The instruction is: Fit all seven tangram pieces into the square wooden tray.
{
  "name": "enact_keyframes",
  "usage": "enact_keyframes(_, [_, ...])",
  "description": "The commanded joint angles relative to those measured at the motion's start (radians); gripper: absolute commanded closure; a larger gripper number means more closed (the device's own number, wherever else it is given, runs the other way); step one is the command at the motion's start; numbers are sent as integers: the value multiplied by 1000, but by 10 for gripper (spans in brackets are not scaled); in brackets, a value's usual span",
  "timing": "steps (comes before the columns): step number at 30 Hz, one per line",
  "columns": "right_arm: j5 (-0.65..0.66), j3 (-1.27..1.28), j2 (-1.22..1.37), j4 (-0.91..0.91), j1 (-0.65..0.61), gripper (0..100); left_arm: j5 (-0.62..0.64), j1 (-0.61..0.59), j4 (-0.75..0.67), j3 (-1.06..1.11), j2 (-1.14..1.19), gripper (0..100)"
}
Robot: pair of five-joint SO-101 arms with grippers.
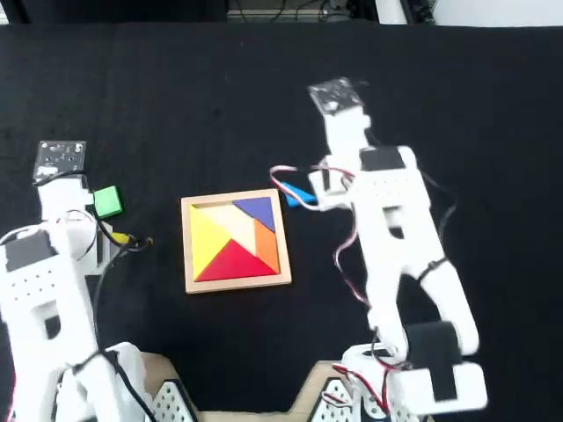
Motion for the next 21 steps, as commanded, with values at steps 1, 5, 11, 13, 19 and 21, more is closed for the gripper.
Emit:
enact_keyframes(1, [-21,234,-99,-311,2,987,218,-36,-32,-51,97,712])
enact_keyframes(5, [-20,308,-116,-423,-26,987,473,-104,-150,-16,166,712])
enact_keyframes(11, [-20,314,-116,-420,-26,987,615,-65,-236,81,201,712])
enact_keyframes(13, [-20,315,-116,-420,-26,987,646,-107,-284,90,201,712])
enact_keyframes(19, [-20,315,-114,-420,-28,987,649,-108,-370,119,203,712])
enact_keyframes(21, [-20,315,-114,-422,-28,987,649,-108,-382,130,204,712])
